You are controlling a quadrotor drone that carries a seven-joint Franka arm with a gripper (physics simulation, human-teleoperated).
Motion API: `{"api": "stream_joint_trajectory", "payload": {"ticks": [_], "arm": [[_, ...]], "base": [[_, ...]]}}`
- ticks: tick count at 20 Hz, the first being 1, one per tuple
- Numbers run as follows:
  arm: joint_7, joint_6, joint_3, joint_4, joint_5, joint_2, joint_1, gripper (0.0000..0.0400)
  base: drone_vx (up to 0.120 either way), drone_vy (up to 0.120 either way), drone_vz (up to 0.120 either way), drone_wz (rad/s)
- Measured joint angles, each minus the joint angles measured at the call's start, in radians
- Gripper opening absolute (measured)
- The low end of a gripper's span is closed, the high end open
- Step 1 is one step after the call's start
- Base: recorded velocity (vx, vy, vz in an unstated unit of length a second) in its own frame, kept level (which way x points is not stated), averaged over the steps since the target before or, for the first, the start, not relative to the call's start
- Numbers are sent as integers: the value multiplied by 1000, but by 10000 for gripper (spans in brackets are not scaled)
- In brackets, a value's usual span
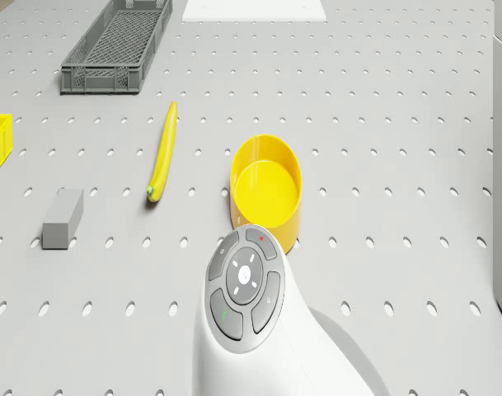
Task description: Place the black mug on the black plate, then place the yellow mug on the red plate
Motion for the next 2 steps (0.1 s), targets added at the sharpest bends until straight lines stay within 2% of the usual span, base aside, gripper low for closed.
{"api": "stream_joint_trajectory", "payload": {"ticks": [2], "arm": [[0, -4, 6, -3, 5, 1, 2, 397]], "base": [[0, 0, 0, 0]]}}
